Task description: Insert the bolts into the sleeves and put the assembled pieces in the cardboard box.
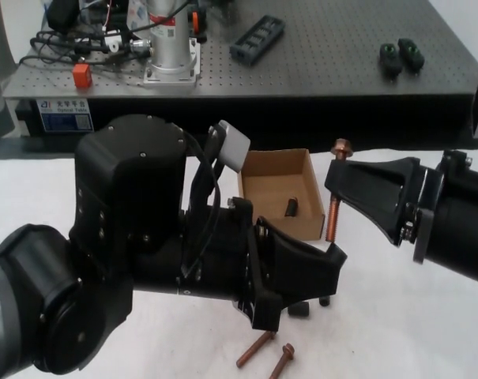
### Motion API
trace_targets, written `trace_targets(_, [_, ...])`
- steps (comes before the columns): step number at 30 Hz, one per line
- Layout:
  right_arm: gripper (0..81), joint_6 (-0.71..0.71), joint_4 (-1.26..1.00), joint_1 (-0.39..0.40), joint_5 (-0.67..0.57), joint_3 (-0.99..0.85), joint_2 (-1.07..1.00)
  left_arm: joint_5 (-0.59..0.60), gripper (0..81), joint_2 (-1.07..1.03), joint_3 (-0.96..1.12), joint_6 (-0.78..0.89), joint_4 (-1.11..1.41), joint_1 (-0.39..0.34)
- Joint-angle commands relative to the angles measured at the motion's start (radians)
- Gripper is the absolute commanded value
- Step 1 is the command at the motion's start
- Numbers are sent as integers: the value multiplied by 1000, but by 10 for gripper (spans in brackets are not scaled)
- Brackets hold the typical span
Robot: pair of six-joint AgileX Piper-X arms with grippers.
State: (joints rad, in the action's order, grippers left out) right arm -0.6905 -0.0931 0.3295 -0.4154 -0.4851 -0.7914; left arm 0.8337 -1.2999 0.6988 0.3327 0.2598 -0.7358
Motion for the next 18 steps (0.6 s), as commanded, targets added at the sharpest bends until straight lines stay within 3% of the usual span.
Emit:
trace_targets(1, [1,18,2,2,20,-2,-3,8,6,8,3,5,28,2])
trace_targets(11, [1,9,-30,2,27,-2,0,0,6,8,3,7,28,2])
trace_targets(18, [1,9,-57,2,109,-2,0,-23,6,8,3,31,32,2])
